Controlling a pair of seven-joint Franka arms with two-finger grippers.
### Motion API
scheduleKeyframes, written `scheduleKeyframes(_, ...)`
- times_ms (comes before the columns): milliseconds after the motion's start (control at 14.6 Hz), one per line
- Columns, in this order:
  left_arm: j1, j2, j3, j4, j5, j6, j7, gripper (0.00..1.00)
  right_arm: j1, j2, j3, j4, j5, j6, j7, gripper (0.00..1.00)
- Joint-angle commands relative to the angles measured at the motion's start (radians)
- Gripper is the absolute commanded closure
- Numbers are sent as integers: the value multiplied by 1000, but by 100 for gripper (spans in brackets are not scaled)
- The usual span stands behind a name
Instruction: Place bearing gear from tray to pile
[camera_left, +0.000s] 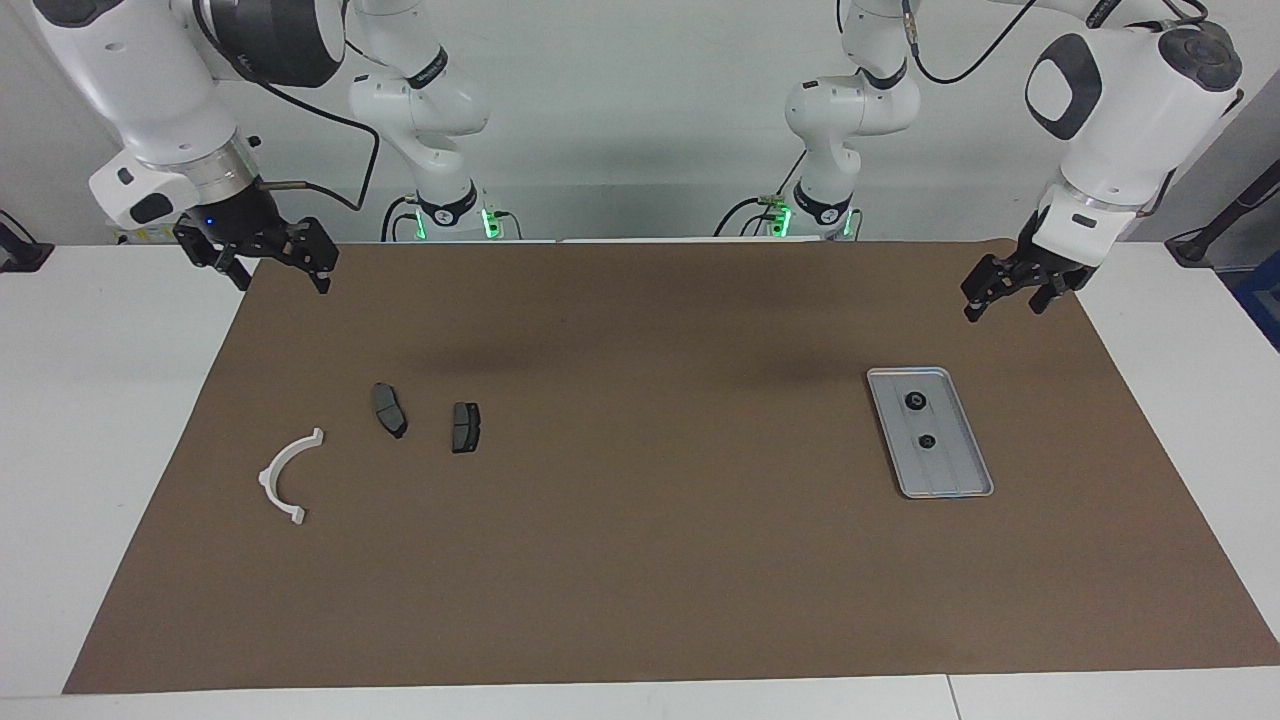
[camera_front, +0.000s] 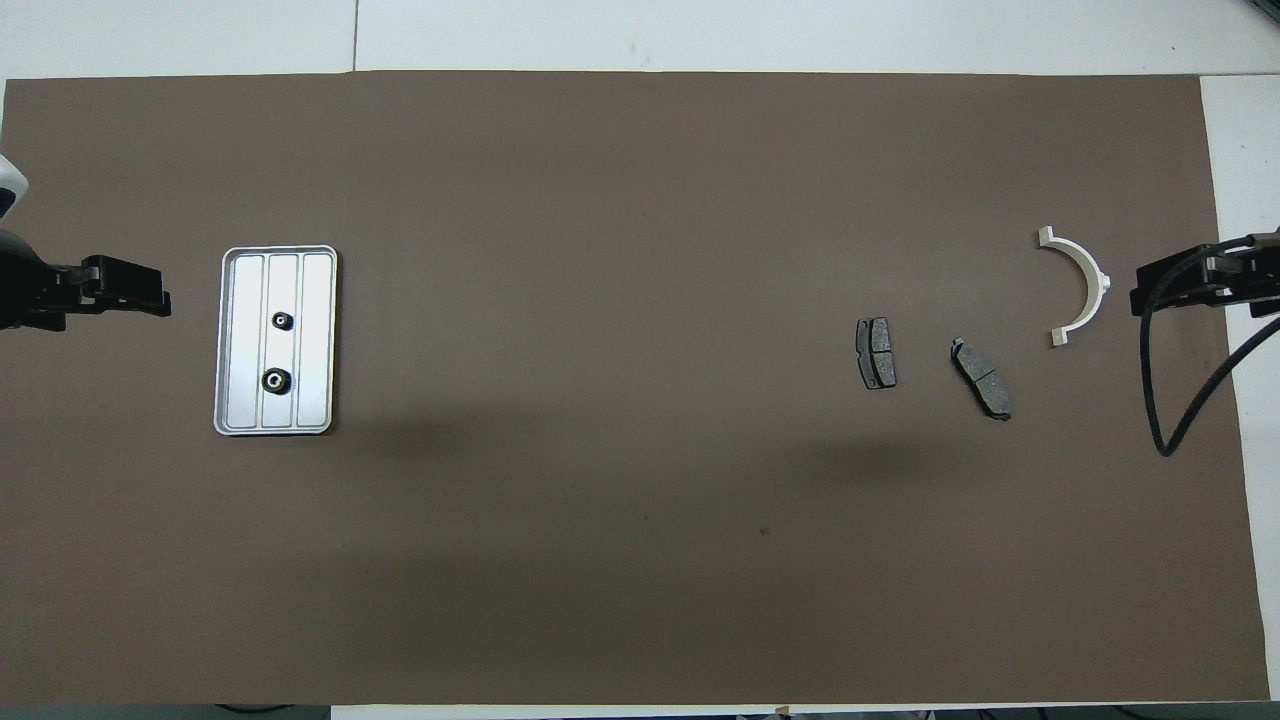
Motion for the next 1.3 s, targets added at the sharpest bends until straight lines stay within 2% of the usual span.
scheduleKeyframes(0,-4,-3,5,10,12,-25,8,0,-13,-34,8,-48,-6,34,9,0)
scheduleKeyframes(412,-7,10,7,18,12,6,2,0,-13,-34,8,-50,-6,49,5,0)
scheduleKeyframes(687,-16,6,7,16,12,-19,-6,0,-15,-34,8,-50,-6,49,5,0)
scheduleKeyframes(961,-19,-65,16,-124,9,74,-38,0,-15,-36,8,-51,-6,49,5,0)
scheduleKeyframes(1236,-15,-62,16,-157,12,133,-29,0,-25,-35,8,-51,-6,49,-4,0)
